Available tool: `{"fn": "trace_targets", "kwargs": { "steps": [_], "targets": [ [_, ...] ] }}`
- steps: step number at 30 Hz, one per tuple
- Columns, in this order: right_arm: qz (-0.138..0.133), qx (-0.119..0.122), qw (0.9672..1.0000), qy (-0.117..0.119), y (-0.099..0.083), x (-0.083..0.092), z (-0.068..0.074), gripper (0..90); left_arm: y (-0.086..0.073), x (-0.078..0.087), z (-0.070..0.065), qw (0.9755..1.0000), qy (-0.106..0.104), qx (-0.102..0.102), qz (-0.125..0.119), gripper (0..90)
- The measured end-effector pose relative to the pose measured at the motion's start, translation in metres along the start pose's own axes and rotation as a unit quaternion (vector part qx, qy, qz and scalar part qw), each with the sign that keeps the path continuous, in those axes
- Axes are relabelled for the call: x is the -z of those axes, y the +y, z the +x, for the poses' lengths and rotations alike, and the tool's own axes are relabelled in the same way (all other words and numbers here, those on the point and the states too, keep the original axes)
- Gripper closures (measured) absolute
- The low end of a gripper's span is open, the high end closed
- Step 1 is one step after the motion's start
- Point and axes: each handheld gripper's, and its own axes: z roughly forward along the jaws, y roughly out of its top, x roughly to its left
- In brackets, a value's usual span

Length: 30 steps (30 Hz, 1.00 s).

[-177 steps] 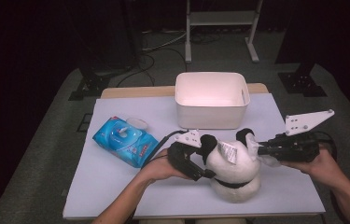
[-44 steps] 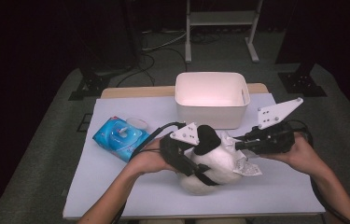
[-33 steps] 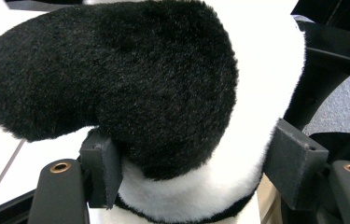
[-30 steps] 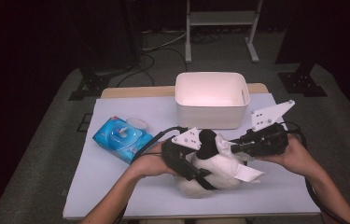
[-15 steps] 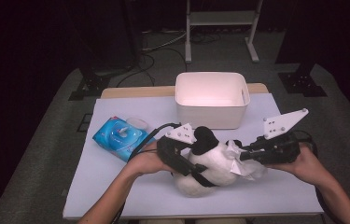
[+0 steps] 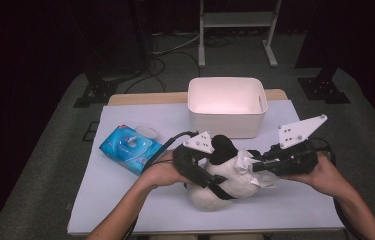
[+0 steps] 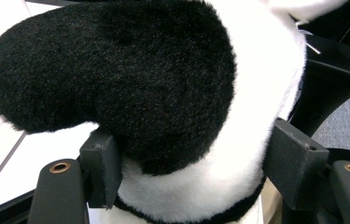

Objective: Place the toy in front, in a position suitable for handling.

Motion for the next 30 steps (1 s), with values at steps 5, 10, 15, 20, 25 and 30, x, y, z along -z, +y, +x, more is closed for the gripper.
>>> {"fn": "trace_targets", "kwargs": {
  "steps": [5,10,15,20,25,30],
  "targets": [
    [0.0,-0.002,1.0,-0.001,-0.003,0.001,0.0,81.3,-0.002,0.002,0.002,1.0,-0.003,0.001,-0.002,29.3],
    [0.01,-0.022,0.9997,-0.01,-0.018,0.005,-0.005,81.3,-0.004,0.004,0.005,0.9999,-0.001,0.011,-0.008,29.2],
    [0.013,-0.036,0.9991,-0.017,-0.03,0.005,-0.008,81.3,-0.003,0.002,0.005,0.9999,-0.002,0.013,-0.009,29.2],
    [0.008,-0.021,0.9996,-0.019,-0.017,0.005,-0.007,81.1,0.0,0.0,0.004,1.0,-0.002,0.006,-0.004,29.3],
    [0.008,-0.004,0.9998,-0.017,-0.001,0.002,-0.006,80.9,0.0,-0.001,0.003,1.0,-0.002,0.005,-0.005,29.3],
    [0.008,-0.02,0.9996,-0.018,-0.01,0.002,-0.012,80.9,-0.003,-0.002,0.001,0.9998,-0.006,0.01,-0.014,29.4]
  ]
}}
